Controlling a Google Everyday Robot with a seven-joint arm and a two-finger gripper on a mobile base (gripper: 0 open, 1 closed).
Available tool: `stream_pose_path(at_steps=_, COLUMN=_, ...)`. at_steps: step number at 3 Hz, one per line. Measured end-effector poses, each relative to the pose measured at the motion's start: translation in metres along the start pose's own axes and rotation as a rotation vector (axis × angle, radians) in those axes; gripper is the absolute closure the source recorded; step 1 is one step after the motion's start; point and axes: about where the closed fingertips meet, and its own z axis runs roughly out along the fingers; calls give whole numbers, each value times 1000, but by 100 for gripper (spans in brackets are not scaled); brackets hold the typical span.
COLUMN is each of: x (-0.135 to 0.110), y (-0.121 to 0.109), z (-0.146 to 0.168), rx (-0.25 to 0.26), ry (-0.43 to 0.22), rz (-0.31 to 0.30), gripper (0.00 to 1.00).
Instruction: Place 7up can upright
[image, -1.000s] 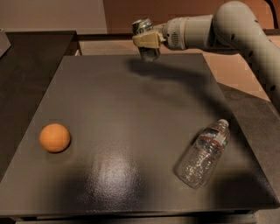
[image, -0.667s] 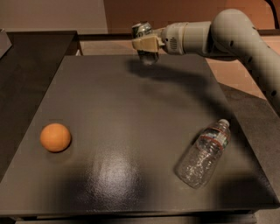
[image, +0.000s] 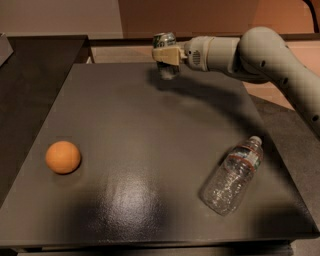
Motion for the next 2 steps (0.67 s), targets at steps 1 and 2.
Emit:
stream_pose_path(at_steps=1, x=2, y=-5, z=-1, rx=39, ry=-6, rz=46, gripper=100)
stream_pose_path(at_steps=2, x=6, y=-10, z=0, rx=86, ry=0, rz=79, gripper=100)
